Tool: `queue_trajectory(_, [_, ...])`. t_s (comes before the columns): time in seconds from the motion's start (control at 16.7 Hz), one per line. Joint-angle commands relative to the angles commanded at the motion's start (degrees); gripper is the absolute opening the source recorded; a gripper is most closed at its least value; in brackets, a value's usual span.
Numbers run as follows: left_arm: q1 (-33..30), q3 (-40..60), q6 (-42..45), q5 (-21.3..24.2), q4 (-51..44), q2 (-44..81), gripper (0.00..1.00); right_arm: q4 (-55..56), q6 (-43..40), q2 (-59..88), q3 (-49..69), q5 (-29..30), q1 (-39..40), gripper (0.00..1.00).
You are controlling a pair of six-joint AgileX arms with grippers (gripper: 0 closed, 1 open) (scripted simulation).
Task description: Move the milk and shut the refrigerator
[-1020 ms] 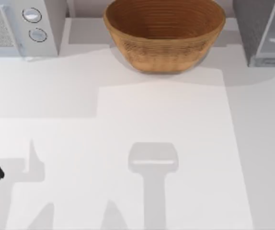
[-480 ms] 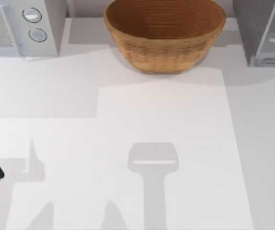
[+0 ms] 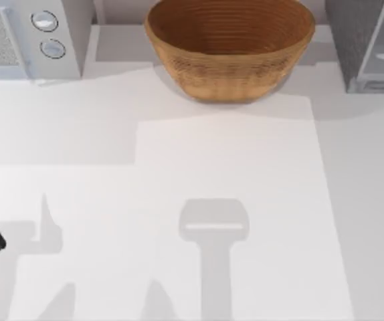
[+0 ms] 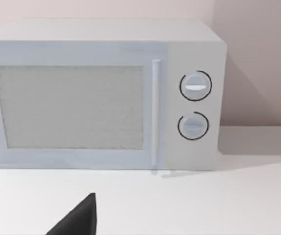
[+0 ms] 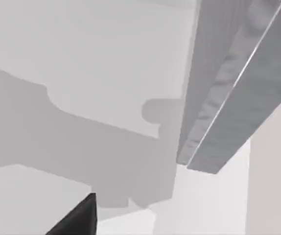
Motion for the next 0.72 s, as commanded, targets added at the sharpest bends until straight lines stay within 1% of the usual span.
queue_trajectory(0.18, [0.0, 0.0, 0.0, 0.0, 0.0, 0.0, 1.00, -0.9, -9.3, 11.6, 2.9, -3.9, -9.9, 1.00])
queue_trajectory(0.3, [0.0, 0.0, 0.0, 0.0, 0.0, 0.0, 1.00, -1.5, -12.7, 16.3, 4.2, -5.5, -13.7, 1.00])
queue_trajectory(0.42, [0.0, 0.0, 0.0, 0.0, 0.0, 0.0, 1.00, -1.9, -14.1, 18.7, 5.0, -6.3, -15.3, 1.00])
queue_trajectory(0.72, [0.0, 0.0, 0.0, 0.0, 0.0, 0.0, 1.00, -1.9, -14.1, 18.9, 4.9, -6.3, -15.3, 1.00])
